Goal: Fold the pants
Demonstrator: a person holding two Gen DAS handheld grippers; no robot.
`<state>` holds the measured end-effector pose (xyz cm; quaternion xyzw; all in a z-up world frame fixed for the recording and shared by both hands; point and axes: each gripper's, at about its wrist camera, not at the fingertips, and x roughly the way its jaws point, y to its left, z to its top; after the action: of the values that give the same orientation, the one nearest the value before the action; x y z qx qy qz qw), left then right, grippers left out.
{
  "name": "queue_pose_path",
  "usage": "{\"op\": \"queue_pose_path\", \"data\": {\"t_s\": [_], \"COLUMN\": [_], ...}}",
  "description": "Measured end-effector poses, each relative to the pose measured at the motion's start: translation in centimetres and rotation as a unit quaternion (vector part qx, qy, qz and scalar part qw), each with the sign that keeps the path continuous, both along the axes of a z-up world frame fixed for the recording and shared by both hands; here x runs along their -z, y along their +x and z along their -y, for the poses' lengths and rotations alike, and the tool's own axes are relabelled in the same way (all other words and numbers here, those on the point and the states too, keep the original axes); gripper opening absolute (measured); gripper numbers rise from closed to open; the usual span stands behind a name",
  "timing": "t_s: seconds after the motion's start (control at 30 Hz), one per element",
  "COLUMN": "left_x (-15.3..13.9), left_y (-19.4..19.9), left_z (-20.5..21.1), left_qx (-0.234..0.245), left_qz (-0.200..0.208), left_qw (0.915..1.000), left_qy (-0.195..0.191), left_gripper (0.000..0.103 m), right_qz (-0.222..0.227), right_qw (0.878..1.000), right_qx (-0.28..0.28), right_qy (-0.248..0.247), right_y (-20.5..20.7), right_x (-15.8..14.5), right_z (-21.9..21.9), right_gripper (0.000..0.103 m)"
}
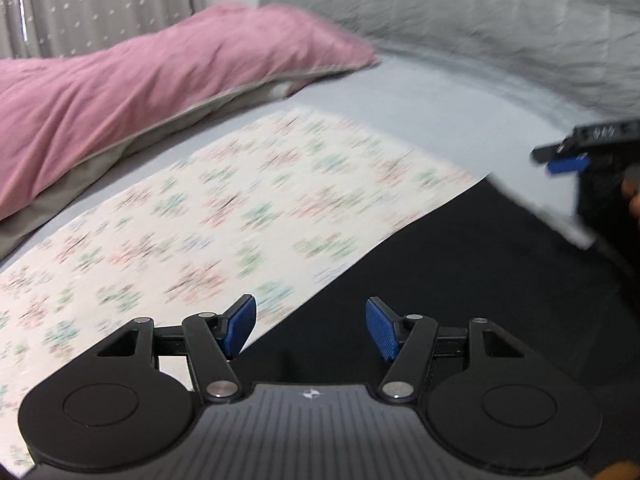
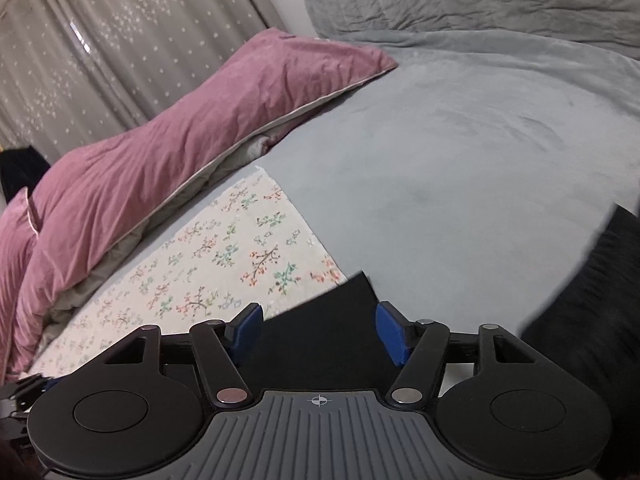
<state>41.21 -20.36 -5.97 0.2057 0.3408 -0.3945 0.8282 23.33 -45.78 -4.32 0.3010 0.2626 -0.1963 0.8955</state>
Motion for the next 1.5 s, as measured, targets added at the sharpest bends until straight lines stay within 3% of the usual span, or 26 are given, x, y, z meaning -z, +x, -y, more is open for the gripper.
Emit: {"op": "queue_pose_path", "data": {"t_s": [0.13, 0.27, 0.4, 0.73, 0.77, 0.83, 0.87, 0.97, 1.2, 1.3, 1.5], "left_x": [1.4, 2.5, 3.2, 3.9, 4.0, 4.1, 4.2, 4.3, 3.5, 2.3, 1.2], "left_y": [2.4, 4.3, 5.0, 5.5, 5.5, 5.6, 5.5, 4.9, 3.7, 4.1, 6.0], "left_z": [-2.9, -5.8, -7.2, -8.5, -8.5, -8.5, -8.5, -8.3, -8.8, -8.9, -8.0], "left_qx": [-0.018, -0.036, -0.034, -0.024, -0.024, -0.031, -0.037, -0.064, -0.103, -0.127, -0.163], "left_qz": [-0.005, -0.024, -0.037, -0.053, -0.057, -0.077, -0.082, -0.06, -0.006, 0.024, 0.067], "left_qw": [0.9992, 0.998, 0.9974, 0.9978, 0.9976, 0.9964, 0.9958, 0.9961, 0.9943, 0.9907, 0.9832], "left_qy": [0.036, 0.045, 0.052, 0.032, 0.03, 0.019, 0.011, 0.007, -0.028, -0.043, -0.048], "left_gripper": [0.087, 0.087, 0.087, 0.082, 0.077, 0.063, 0.05, 0.03, 0.028, 0.028, 0.027], "right_qz": [-0.028, -0.038, -0.046, -0.017, -0.015, -0.011, -0.011, -0.003, 0.031, 0.011, -0.002], "right_qw": [1.0, 0.999, 0.999, 1.0, 1.0, 1.0, 1.0, 1.0, 0.998, 0.995, 0.993], "right_qx": [-0.006, 0.007, 0.008, 0.025, 0.021, 0.013, 0.011, 0.025, 0.045, 0.038, 0.03], "right_qy": [-0.008, 0.021, 0.012, -0.009, -0.008, -0.003, 0.003, 0.006, -0.042, -0.09, -0.117], "right_y": [2.2, 3.4, 4.2, 4.6, 4.6, 4.6, 4.7, 4.4, 4.2, 6.3, 11.4], "right_x": [1.7, 3.7, 4.8, 5.8, 5.9, 6.0, 6.1, 5.9, 3.3, 2.3, 0.8], "right_z": [0.9, 2.6, 3.0, 3.5, 3.5, 3.4, 3.4, 3.3, 2.2, 1.3, 1.5], "right_gripper": [0.053, 0.04, 0.032, 0.03, 0.029, 0.011, 0.004, 0.0, 0.0, 0.0, 0.0]}}
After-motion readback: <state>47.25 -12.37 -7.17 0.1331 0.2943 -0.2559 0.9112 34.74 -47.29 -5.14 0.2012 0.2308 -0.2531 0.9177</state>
